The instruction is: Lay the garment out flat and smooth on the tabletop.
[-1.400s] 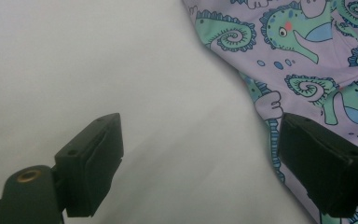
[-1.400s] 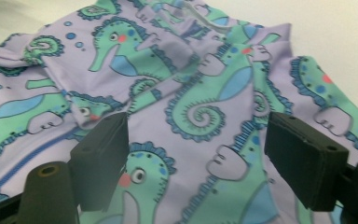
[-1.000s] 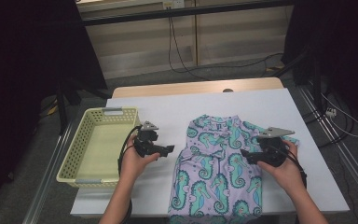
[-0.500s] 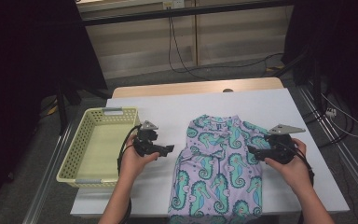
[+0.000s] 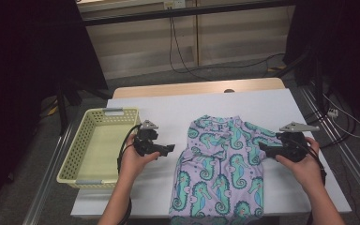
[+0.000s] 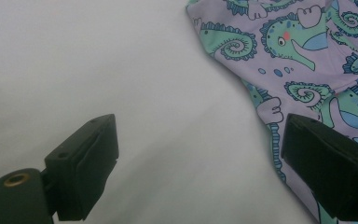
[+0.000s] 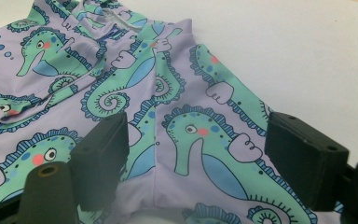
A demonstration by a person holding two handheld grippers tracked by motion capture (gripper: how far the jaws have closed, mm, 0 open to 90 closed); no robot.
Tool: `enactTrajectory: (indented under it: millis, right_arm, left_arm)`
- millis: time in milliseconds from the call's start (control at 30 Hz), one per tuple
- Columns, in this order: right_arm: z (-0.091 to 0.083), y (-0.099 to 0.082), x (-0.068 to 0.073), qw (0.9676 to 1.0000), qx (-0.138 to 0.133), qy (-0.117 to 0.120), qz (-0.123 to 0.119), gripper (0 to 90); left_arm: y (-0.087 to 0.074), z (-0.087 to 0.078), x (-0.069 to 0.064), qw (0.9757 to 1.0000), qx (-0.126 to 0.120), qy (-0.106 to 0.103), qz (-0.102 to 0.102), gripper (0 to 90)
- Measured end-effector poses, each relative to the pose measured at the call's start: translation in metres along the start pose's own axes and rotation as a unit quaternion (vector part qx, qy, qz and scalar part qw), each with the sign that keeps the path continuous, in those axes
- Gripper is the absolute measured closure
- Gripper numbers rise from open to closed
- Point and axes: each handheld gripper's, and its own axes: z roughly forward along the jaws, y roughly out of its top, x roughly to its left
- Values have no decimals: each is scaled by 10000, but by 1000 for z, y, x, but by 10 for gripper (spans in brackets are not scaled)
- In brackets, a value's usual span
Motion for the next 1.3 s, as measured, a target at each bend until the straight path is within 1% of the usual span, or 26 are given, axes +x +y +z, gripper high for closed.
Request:
enactTrajectory:
  millis: [133,233,300,367,400,433,467,533,567,633,667,700,733,767,800,867,933,1100,1200,1300]
  right_arm:
    - [0,-1,0,10000,9,15,6,224]
    - [0,0,-1,10000,-9,-6,7,221]
    - [-1,0,-2,10000,-14,-12,7,221]
    - [-3,-2,-4,10000,-23,-22,20,220]
    - [-3,-2,-5,10000,-21,-24,20,220]
    - [-4,-2,-5,10000,-38,-40,36,220]
    - [-4,-1,-6,10000,-52,-48,32,220]
    - [-5,0,-7,9999,-95,-50,68,220]
    - [-5,0,-7,9999,-100,-49,65,220]
    - [-4,0,-7,9999,-91,-31,63,221]
    - [-3,-1,-7,9999,-78,-32,72,221]
    - [-4,-1,-8,9999,-71,-40,68,221]
    - [-5,-2,-10,9999,-79,-73,90,221]
    - [-6,-2,-11,9998,-101,-100,136,221]
    - [-7,-3,-13,9998,-124,-109,145,221]
    - [-8,-3,-13,9997,-132,-114,155,221]
    - [-9,-3,-14,9997,-140,-117,160,221]
    - [-10,-2,-14,9997,-163,-124,115,221]
    - [-12,-5,-17,9996,-156,-156,163,221]
    - [-15,-6,-21,9994,-191,-189,220,221]
  left_arm:
    - [0,0,0,10000,27,10,31,112]
    - [2,1,-1,10000,-12,-27,18,110]
    - [3,1,-2,10000,-46,-6,10,109]
    - [4,1,-2,10000,15,-38,52,109]
    - [3,1,-2,10000,-6,-18,58,109]
    - [3,2,-2,10000,-4,-38,22,109]
    - [2,1,-1,10000,31,-50,60,109]
    - [1,2,-1,10000,-25,1,-5,109]
    - [1,2,-1,10000,-25,1,-5,109]
    - [1,2,1,10000,-2,-33,-30,109]
    - [1,2,1,9999,-7,-85,-83,107]
    - [1,3,1,10000,-24,-67,-58,107]
    - [2,3,1,10000,9,-71,-8,107]
    - [2,4,0,9999,-37,-73,-85,107]
    - [2,4,0,9999,-49,-73,-97,107]
    - [2,4,0,9999,-8,-100,-77,107]
    - [1,5,1,10000,22,-64,-29,107]
    - [3,4,0,10000,-10,-63,-30,107]
    - [2,5,-1,9999,36,-98,-31,107]
    - [2,7,-1,9999,26,-106,-48,107]
